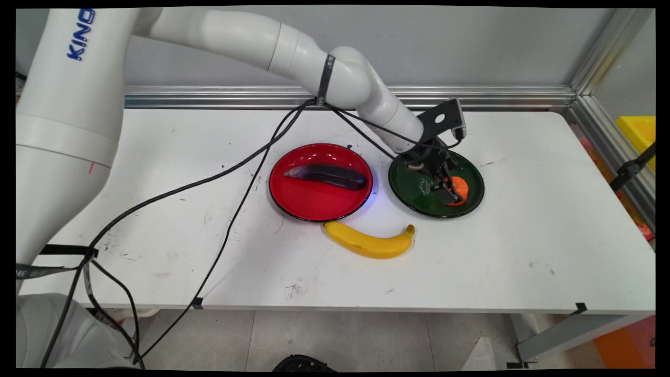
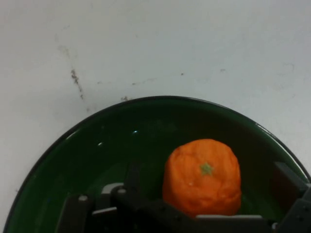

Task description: Pick up the mandarin from the green plate, then place the picked object on the red plate

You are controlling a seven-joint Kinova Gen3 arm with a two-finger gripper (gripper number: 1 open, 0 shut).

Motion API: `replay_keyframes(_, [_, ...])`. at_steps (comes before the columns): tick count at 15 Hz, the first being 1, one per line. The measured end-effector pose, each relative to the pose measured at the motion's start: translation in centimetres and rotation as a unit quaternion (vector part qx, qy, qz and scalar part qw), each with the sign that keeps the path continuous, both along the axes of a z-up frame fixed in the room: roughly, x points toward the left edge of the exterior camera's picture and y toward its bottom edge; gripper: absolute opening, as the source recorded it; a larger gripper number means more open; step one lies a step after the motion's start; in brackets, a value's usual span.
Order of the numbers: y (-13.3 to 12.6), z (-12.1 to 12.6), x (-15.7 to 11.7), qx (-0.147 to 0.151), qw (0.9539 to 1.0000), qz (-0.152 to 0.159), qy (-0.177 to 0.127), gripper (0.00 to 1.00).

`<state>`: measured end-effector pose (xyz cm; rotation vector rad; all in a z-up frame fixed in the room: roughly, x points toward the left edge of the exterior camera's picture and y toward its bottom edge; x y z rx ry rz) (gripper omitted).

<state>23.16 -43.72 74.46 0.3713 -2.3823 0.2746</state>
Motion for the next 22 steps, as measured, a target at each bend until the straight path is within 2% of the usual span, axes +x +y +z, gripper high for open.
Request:
replay_keyframes(4, [-0.1, -0.4, -0.1, 0.002, 1.0000, 0.002, -0.004, 1.00])
replay_keyframes(5, [-0.1, -0.5, -0.1, 0.003, 1.0000, 0.002, -0.004, 0.00])
replay_keyframes(10, [0.1, -0.7, -0.2, 0.006, 1.0000, 0.000, -0.006, 0.00])
replay_keyframes(13, [0.1, 0.0, -0.1, 0.005, 1.0000, 0.001, -0.003, 0.00])
replay_keyframes(18, [0.8, 3.6, 1.1, -0.005, 1.0000, 0.002, 0.006, 0.00])
replay_keyframes(22, [2.4, 7.0, 4.2, -0.008, 1.0000, 0.000, 0.003, 0.00])
